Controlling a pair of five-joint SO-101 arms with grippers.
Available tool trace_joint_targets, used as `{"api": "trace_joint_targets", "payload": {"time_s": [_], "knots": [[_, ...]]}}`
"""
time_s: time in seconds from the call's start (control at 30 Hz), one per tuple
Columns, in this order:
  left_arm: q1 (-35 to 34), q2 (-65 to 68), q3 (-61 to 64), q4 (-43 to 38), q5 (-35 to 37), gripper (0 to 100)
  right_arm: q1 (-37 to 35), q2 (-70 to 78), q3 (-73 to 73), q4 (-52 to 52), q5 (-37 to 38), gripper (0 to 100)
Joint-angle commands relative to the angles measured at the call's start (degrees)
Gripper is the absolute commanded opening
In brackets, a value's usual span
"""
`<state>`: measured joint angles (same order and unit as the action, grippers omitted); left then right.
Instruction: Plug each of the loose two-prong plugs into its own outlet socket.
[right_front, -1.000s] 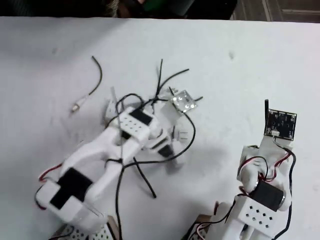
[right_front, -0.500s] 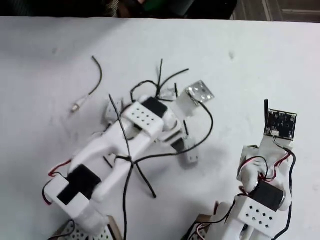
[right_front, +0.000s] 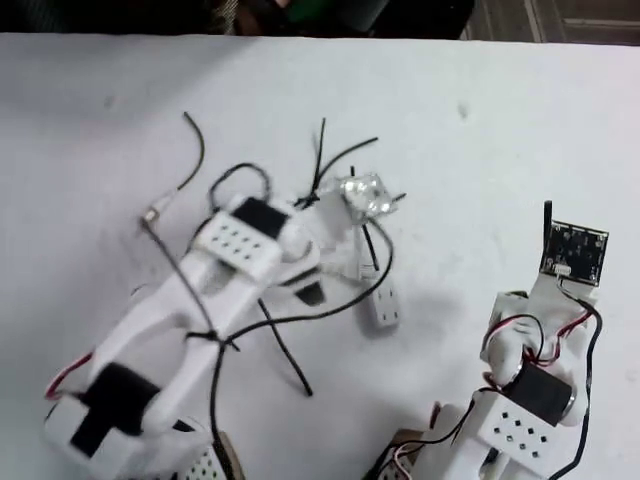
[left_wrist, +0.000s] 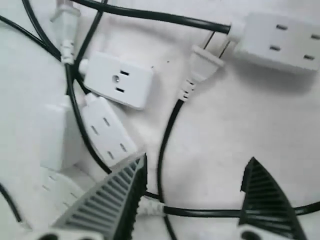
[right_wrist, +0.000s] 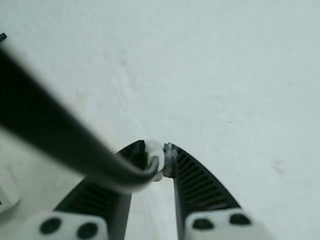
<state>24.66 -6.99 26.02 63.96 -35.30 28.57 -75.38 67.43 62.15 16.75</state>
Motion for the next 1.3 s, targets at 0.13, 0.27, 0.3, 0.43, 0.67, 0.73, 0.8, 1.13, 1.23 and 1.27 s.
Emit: {"api": "trace_joint_targets", "payload": {"time_s": [0.13,0.27,0.3,0.43,0.67,0.73,0.8,1.13,1.23,1.27], "knots": [[-3.6,-7.3,18.9,-34.1,-23.8,26,0.3,0.1,-0.4,-1.2,0.7,1.7],[-0.5,-7.3,20.8,-38.0,-27.2,27,0.3,0.1,-0.4,-1.2,0.7,1.7],[0.1,-7.3,20.6,-38.2,-27.1,28,0.3,0.1,-0.4,-1.2,0.7,1.7],[1.9,-7.3,19.1,-37.6,-24.5,30,0.2,0.1,-0.4,-1.2,0.7,1.7],[6.4,-7.4,17.7,-38.1,-15.5,34,0.2,0.1,-0.3,-1.0,0.7,1.7],[7.3,-7.4,16.8,-37.7,-14.5,35,0.2,0.1,-0.3,-1.0,0.7,1.7],[8.2,-7.3,16.4,-37.8,-14.7,35,0.2,0.1,-0.3,-0.9,0.7,1.7],[6.1,4.3,1.8,-30.7,-13.5,35,0.2,0.1,-0.2,-0.8,0.7,1.7],[3.9,11.4,-6.2,-22.9,-13.5,35,0.2,0.1,-0.2,-0.8,0.7,1.7],[3.2,13.3,-8.1,-21.2,-13.5,35,0.2,0.1,-0.2,-0.8,0.7,1.7]]}}
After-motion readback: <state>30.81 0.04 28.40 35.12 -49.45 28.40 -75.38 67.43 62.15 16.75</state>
